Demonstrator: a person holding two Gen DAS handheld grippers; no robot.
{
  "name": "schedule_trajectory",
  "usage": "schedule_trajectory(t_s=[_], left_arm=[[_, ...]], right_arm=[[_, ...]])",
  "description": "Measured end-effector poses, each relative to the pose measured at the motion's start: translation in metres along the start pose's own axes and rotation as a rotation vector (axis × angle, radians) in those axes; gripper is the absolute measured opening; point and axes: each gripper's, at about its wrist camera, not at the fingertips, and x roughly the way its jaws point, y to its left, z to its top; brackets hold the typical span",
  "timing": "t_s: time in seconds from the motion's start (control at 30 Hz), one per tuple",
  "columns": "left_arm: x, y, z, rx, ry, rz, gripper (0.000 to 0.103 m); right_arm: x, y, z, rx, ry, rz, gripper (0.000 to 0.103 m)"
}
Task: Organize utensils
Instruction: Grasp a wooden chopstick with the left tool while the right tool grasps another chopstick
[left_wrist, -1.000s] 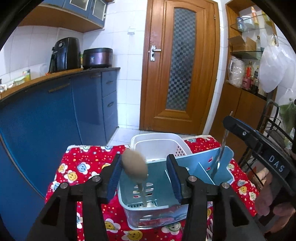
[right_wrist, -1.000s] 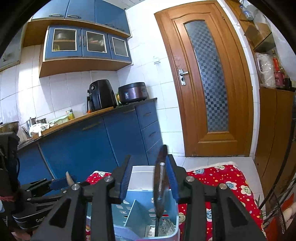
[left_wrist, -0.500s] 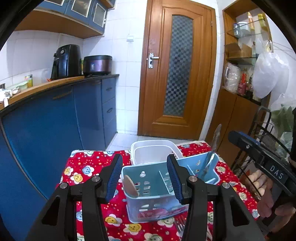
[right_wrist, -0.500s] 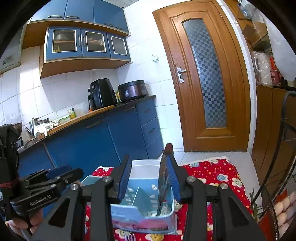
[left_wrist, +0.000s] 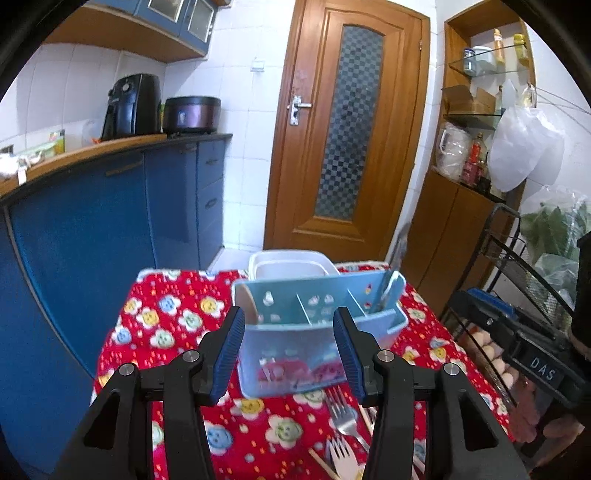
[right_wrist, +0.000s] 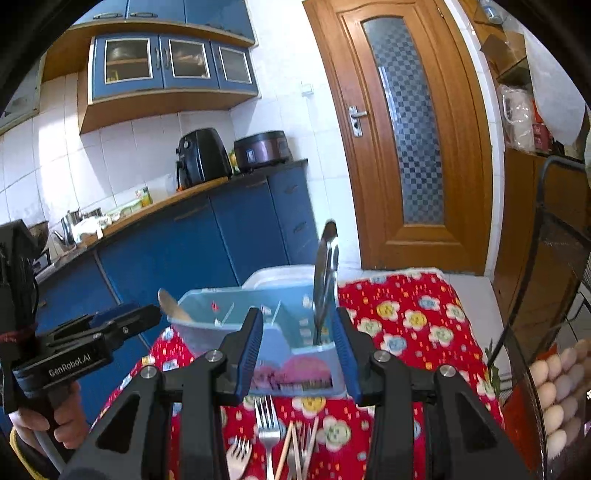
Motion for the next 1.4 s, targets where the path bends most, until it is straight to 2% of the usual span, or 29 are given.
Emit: schedule_trajectory(t_s=[0.3,0.67,1.17,1.3,1.33,1.4], left_arm=[[-0.003,-0.002,-0.032,-0.028,0.085,-0.017,0.051],[0.013,-0.001,-0.068,-0.080,0.198,-0.048,0.051],[0.044,0.007,-0.106,-0.141,0.335,-0.050,0.051],[0.054,0.009,-0.115,-0.170,0.366,-0.079,0.051],[0.056,0.009,-0.117,-0.178,0.369,-0.090,0.050],[0.059,0.010,-0.120,-0.188,0.376,-0.100,0.041]], right_arm=[[-0.011,-0.004,-0.027,0.014,0.061,-0.005,0.042],[-0.008,-0.010,-0.061,0.040,0.141,-0.003,0.042],[0.002,-0.018,-0.088,0.073,0.203,-0.005,0.042],[0.004,-0.019,-0.092,0.077,0.212,-0.005,0.042],[0.005,-0.020,-0.093,0.079,0.214,-0.004,0.042],[0.006,-0.021,-0.095,0.085,0.217,-0.002,0.042]])
